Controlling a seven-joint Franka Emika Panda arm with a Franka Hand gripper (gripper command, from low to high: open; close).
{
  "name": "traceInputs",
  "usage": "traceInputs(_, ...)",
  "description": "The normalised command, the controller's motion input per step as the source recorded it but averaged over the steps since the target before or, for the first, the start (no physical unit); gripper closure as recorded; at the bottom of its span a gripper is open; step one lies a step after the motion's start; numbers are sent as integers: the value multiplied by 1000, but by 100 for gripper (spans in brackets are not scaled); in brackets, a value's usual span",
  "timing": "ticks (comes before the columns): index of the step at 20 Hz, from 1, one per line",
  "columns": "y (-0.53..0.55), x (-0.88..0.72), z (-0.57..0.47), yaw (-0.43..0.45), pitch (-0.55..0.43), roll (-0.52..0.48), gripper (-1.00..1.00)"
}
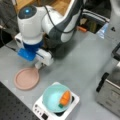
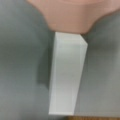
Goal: Pick up the pan. Place the pan on the table. Pick up the bowl. Place the bowl on the stove.
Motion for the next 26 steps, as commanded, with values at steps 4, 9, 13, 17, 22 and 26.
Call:
traceInputs(4,230,11,336,-48,131,76,-100)
traceInputs(9,234,28,379,-128,167,76,-100)
traceInputs(13,244,-23,405,-153,192,76,-100)
traceInputs(17,257,-57,329,-141,152,80,-100)
traceInputs(22,352,-97,161,-196,83,90,-100)
traceInputs(26,308,-113,37,-213,37,96,-100)
